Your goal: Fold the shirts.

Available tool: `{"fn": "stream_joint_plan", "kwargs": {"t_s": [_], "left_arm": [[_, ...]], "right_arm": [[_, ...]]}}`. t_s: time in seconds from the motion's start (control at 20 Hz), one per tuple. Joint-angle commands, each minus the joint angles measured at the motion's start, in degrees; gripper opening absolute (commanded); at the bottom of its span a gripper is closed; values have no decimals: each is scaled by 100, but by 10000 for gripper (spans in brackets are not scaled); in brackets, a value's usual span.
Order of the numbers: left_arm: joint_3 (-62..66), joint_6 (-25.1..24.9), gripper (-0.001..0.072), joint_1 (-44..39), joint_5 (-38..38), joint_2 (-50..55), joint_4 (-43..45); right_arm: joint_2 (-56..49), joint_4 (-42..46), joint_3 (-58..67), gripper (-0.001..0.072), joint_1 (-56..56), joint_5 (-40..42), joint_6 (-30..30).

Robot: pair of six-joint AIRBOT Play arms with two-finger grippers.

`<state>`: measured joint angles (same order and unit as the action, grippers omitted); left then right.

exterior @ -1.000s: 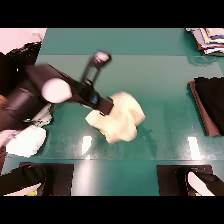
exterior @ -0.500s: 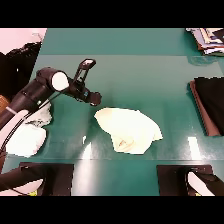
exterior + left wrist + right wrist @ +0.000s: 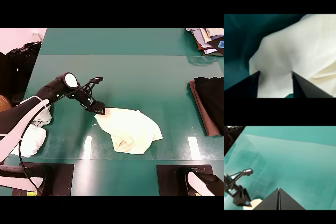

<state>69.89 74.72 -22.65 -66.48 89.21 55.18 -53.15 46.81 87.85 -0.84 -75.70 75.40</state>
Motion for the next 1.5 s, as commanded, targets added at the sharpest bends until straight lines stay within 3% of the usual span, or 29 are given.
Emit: {"fn": "stream_joint_plan", "kwargs": {"t_s": [0.0,0.25,0.4,0.45,0.5,0.55,0.75,1.0,1.15,1.2,1.25,1.45], "left_arm": [[11,-118,39,20,39,131,-149],[660,164,28,105,-179,-44,496],[1143,195,29,153,-258,-345,1010],[1224,192,29,153,-258,-444,1078],[1237,190,29,153,-243,-522,1075],[1237,190,29,153,-251,-546,1075],[1233,195,28,151,-256,-533,1071],[1233,195,29,153,-293,-533,1075],[1233,203,28,153,-372,-535,1075],[1237,282,28,153,-411,-535,1075],[1237,380,28,153,-450,-560,1088],[1534,697,28,153,-463,-1292,1937]], "right_arm": [[0,317,-2,16,2,-350,103],[2,1198,-920,16,2,-1246,625],[0,1484,-2245,23,-2,-1137,713],[0,1464,-2776,190,2,-946,710],[-24,1447,-3268,425,4,-723,708],[-131,1360,-3753,454,4,-505,704],[-970,365,-4955,445,350,304,96],[-1978,245,-4975,443,1314,894,13],[-2323,293,-4645,293,1685,942,-4],[-2371,299,-4542,195,1759,986,-7],[-2367,341,-4437,16,1797,999,-46],[-1659,780,-3484,14,1519,697,31]]}}
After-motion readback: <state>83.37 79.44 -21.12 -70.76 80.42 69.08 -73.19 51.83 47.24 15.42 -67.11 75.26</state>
